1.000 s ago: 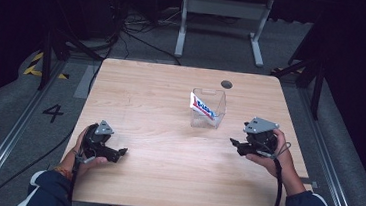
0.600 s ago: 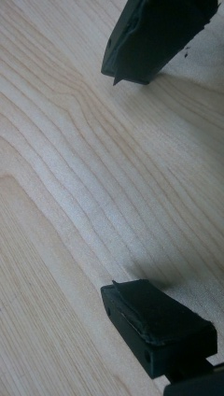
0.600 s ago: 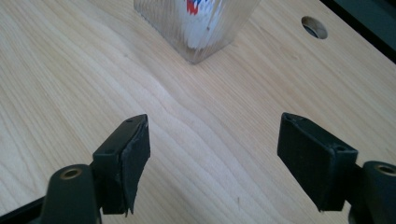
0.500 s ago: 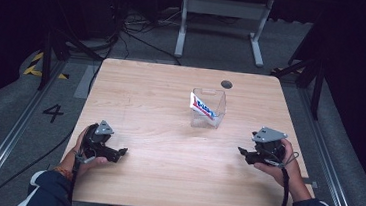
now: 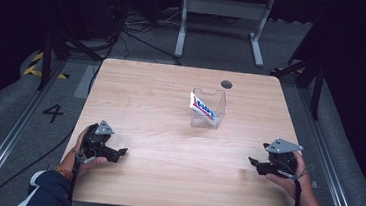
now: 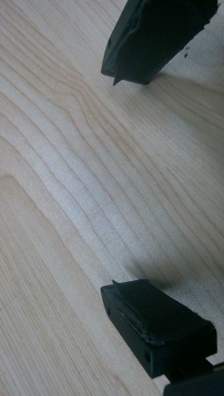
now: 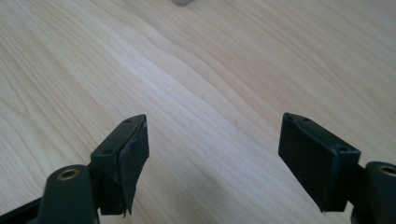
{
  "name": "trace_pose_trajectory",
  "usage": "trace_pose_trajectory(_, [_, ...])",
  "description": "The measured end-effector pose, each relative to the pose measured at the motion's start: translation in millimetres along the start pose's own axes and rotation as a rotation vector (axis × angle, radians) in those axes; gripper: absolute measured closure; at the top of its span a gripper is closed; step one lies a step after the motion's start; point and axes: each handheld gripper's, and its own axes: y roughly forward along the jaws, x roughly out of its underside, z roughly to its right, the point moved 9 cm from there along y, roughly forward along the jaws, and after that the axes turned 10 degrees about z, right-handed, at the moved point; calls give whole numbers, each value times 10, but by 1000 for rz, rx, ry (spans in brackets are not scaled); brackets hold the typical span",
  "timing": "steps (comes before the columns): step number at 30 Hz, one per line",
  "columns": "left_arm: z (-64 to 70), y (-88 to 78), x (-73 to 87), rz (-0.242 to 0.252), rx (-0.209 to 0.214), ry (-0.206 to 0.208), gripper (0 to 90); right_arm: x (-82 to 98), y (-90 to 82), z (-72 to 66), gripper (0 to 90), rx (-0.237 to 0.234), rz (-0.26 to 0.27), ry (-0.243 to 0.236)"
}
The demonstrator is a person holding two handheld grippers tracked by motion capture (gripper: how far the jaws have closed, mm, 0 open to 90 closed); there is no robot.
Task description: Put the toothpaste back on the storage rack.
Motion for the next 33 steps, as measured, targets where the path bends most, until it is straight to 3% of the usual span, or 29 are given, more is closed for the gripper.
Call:
trace_pose_trajectory(6, [6, 5, -1, 2, 5, -5, 5, 197, -57, 19, 239, 2, 18, 54])
trace_pose_trajectory(11, [10, 8, -1, -1, 8, -8, 4, 425, -95, 45, 235, 8, -3, 111])
trace_pose_trajectory(17, [4, 16, -8, 1, 7, -4, 2, 617, -174, 161, 227, 36, 39, 263])
trace_pose_trajectory(33, [4, 7, -4, 2, -2, -3, 5, 625, -171, 170, 212, 40, 36, 256])
